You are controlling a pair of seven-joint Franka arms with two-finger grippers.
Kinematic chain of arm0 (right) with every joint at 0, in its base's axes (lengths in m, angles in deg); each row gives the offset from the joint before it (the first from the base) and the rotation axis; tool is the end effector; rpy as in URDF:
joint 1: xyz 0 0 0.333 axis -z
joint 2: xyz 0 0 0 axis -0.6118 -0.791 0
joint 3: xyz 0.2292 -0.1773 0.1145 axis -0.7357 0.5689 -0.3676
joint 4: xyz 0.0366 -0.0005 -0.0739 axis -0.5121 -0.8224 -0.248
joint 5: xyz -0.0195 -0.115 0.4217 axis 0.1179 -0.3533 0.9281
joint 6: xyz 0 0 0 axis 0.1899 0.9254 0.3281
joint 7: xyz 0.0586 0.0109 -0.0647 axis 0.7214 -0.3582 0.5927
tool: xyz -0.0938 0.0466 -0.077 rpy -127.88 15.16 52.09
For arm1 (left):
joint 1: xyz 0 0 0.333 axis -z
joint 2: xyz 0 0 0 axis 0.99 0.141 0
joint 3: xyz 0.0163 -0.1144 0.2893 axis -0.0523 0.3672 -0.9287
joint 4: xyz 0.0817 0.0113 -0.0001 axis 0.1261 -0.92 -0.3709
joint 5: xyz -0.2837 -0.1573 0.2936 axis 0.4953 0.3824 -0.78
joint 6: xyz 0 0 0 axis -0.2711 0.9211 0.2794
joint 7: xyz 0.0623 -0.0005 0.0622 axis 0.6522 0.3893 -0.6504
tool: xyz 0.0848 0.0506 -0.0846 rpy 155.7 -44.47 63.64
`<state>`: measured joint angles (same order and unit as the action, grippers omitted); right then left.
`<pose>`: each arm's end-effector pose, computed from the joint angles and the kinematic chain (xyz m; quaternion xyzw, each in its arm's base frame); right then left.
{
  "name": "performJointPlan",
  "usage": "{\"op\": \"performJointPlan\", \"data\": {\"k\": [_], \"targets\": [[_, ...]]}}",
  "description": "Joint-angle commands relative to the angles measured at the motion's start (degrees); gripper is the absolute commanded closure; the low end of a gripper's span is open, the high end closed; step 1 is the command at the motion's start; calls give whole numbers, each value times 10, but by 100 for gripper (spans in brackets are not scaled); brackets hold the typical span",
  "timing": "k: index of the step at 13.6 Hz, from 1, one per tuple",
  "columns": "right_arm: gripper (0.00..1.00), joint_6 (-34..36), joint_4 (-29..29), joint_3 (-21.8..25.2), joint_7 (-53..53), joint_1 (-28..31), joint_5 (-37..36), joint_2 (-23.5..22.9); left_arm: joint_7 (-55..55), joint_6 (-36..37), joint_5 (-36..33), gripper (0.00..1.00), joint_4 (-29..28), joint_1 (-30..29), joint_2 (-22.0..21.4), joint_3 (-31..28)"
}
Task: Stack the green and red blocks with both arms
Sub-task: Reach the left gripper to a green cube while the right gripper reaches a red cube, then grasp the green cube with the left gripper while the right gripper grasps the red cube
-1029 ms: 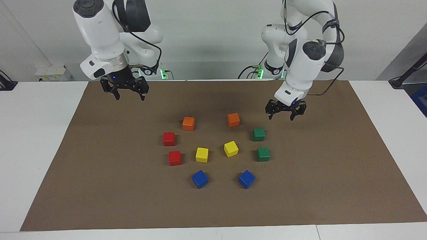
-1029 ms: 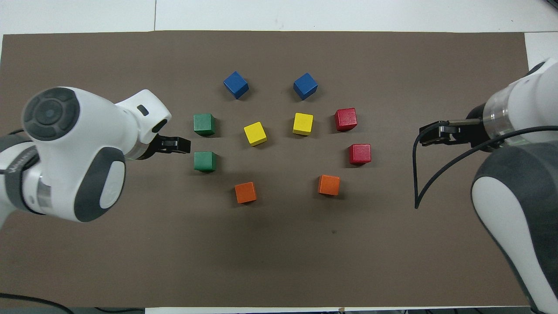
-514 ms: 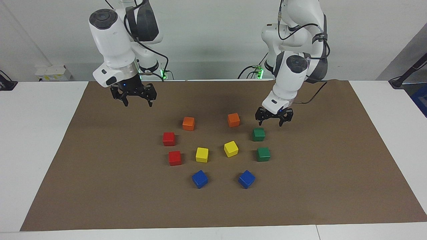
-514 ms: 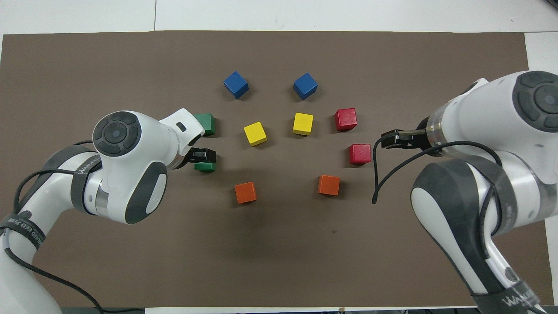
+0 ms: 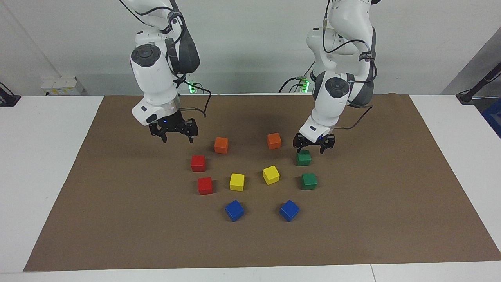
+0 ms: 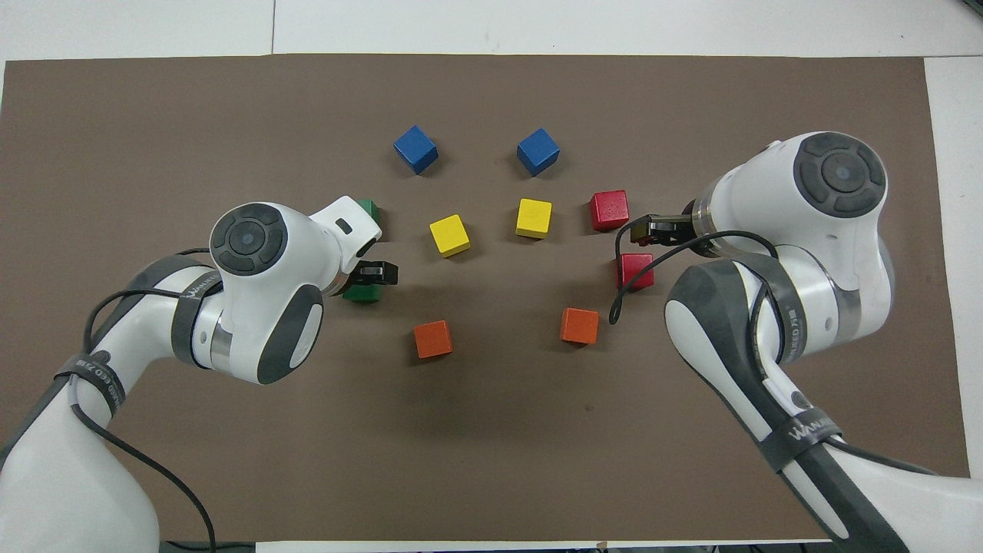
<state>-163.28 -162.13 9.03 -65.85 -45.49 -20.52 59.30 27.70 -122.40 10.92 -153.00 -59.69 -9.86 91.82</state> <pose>0.6186 0.1547 0.3574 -0.9989 0.0390 -0.0213 0.0117 0.5581 -0.2527 0.2685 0.9980 -0.0600 0.0139 0.0166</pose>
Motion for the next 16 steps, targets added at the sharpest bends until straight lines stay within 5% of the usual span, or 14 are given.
{"op": "performJointPlan", "data": {"k": [1,5,6,7,8,9,16], "targets": [[5,-30,3,-4,-30,-8,7,-25,-13,-22,-2,0,2,21,28,-10],[5,-52,8,-3,-53,-21,6,-50,-11,-18,-5,0,-1,21,28,-10],[5,-56,7,-3,-53,-21,5,-55,-12,-19,-4,7,-1,21,29,-10],[5,-56,6,-3,-53,-20,2,-62,-12,-18,-4,23,-1,21,29,-10],[4,-56,2,-3,-52,-18,2,-65,-12,-14,-4,53,-1,21,29,-10],[3,-57,-3,-3,-51,-17,2,-66,-13,-9,-4,100,0,21,28,-10],[1,-117,-61,-3,-48,-17,2,-66,10,108,-5,100,50,-53,-26,-15]]}}
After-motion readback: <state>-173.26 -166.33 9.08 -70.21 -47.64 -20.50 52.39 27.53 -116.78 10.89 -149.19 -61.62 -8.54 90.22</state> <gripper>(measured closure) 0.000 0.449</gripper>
